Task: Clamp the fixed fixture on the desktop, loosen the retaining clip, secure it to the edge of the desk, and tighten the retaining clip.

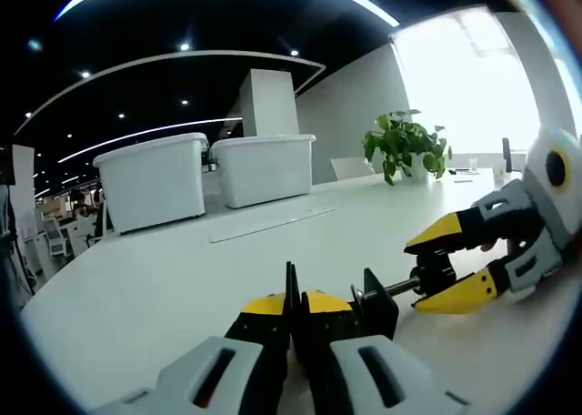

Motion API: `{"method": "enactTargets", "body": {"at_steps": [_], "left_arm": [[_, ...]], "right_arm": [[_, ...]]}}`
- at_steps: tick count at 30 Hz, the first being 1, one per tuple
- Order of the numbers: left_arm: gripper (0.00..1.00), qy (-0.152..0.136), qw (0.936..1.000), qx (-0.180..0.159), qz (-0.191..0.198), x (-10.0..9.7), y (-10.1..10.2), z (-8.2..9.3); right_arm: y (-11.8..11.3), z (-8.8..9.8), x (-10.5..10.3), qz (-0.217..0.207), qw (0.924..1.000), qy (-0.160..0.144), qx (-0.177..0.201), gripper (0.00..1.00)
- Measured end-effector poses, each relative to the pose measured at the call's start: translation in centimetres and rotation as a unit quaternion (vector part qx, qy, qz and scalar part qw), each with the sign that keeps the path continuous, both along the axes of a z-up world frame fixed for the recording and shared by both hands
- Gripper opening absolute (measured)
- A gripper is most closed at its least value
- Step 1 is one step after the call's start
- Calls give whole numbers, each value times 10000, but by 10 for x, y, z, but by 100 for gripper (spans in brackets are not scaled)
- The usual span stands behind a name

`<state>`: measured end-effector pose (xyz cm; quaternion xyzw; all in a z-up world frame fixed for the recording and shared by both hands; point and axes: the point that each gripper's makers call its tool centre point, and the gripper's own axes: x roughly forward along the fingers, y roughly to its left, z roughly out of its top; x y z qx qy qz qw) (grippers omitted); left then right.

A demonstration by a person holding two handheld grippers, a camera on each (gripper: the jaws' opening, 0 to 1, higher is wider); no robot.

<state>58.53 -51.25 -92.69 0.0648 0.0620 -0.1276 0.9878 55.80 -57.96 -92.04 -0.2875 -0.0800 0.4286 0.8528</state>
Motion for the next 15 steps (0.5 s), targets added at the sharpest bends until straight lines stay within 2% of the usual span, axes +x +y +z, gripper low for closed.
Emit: {"method": "enactTargets", "body": {"at_steps": [2,4,9,11,12,14,15], "left_arm": [[5,0,10000,0,-6,0,0,0],[5,-1,10000,8,-3,0,-1,0],[5,-2,10000,17,1,0,-1,0],[5,-4,10000,26,4,0,0,-1],[5,-5,10000,27,3,0,-1,0],[5,-9,10000,47,-15,0,-1,0],[5,-7,10000,42,-19,0,-1,0]], "right_arm": [[-1,1,-2,18,9984,-481,-294,21],[-1,0,-2,-16,9960,-742,-498,21],[-2,1,1,-1,9966,-684,-449,22],[-3,-2,3,259,9992,-203,-221,23],[-5,-5,4,229,9994,243,-118,24],[-7,-5,3,216,9942,1020,251,26],[-9,-4,1,156,9883,1421,529,32]]}}
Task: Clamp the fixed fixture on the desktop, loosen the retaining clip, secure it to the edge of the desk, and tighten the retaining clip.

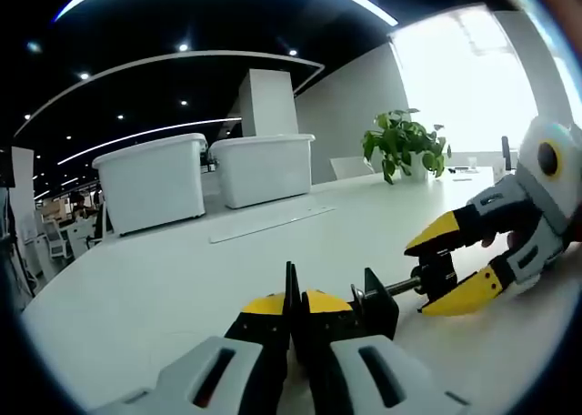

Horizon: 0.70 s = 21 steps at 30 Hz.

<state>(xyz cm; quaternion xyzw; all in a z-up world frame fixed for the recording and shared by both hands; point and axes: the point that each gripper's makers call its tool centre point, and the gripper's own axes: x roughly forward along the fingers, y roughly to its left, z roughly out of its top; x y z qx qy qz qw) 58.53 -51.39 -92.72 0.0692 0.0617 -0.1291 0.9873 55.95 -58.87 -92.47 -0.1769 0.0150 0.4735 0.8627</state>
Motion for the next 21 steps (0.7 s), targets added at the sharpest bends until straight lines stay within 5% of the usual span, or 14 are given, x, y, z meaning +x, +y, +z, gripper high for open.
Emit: {"method": "enactTargets", "body": {"at_steps": [3,5,7,16,21], "left_arm": [[5,0,10000,2,-5,-1,0,0],[5,4,10000,-11,-17,-1,0,0],[5,1,10000,-2,-28,-1,-1,0],[5,-3,10000,21,-39,-2,-1,1],[5,-11,10000,47,-36,-2,-1,1]], "right_arm": [[-8,-3,7,-211,9889,1237,793,41],[-15,-12,14,-406,9707,2037,1205,36],[-16,-14,12,-372,9560,2514,1466,35],[-2,-10,15,-349,9321,3063,1901,29],[4,-12,20,-437,9300,3156,1834,26]]}}
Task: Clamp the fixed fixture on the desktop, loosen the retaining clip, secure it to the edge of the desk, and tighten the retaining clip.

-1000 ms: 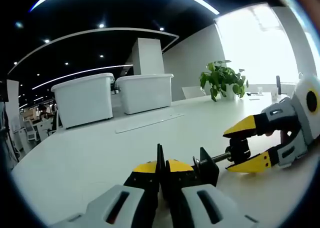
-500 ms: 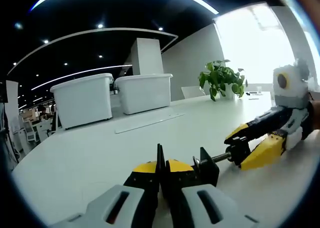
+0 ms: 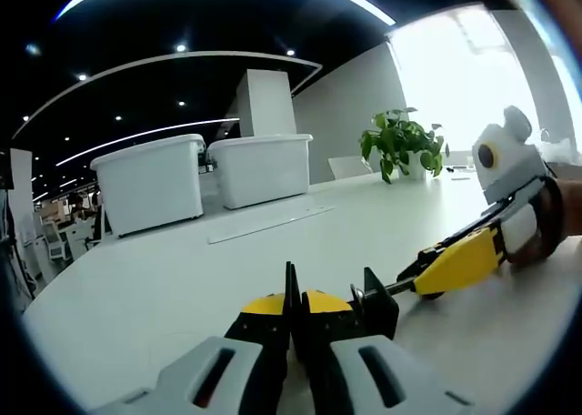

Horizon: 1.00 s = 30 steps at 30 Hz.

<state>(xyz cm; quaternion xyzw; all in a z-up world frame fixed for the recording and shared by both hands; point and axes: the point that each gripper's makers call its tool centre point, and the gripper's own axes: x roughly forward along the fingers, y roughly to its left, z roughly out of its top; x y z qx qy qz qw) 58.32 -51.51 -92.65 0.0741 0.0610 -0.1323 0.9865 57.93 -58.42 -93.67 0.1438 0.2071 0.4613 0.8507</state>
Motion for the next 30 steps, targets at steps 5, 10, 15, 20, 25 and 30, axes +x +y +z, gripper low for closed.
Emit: {"method": "enactTargets", "body": {"at_steps": [5,10,15,20,25,30], "left_arm": [[6,-7,10000,24,3,-1,0,0],[6,1,10000,9,57,0,2,0],[5,13,10000,-30,87,-1,4,0],[5,11,10000,-22,30,0,1,-1],[6,12,10000,-14,40,1,1,-1],[6,30,10000,-37,35,4,3,-1]], "right_arm": [[-1,0,-2,-71,9999,106,61,25],[1,3,-1,-58,9985,-483,-237,24],[6,9,-7,232,9611,-2381,-1383,23],[5,12,-14,345,9242,-3335,-1827,23],[5,13,-10,352,8872,-4040,-2202,23],[8,15,-14,357,8320,-4827,-2713,23]]}}
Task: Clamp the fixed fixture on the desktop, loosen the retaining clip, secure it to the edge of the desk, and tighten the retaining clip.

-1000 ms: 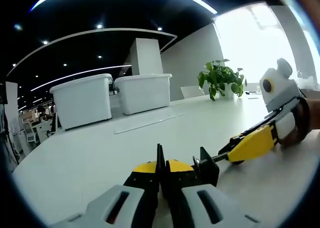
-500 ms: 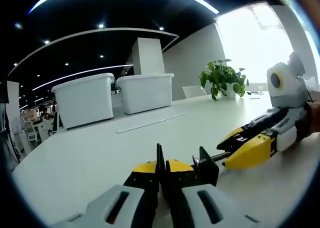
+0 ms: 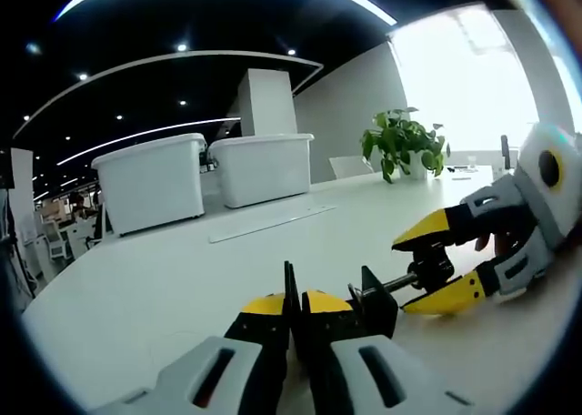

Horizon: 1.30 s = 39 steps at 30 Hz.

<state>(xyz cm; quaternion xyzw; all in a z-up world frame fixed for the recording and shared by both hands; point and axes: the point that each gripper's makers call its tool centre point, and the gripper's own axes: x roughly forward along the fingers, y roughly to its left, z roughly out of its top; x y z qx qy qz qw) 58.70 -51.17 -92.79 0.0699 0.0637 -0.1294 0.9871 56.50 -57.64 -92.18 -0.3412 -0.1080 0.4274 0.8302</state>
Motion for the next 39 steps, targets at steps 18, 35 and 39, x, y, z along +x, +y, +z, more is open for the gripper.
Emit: {"method": "enactTargets", "body": {"at_steps": [18,35,39], "left_arm": [[6,-1,10000,54,-14,4,1,0],[6,14,10000,40,41,2,1,-1],[6,8,10000,48,45,-1,-1,0]], "right_arm": [[-3,1,4,-45,9998,160,92,25],[-27,-14,14,-496,8071,5109,2918,31],[-22,-14,8,-437,7843,5335,3138,23]]}}
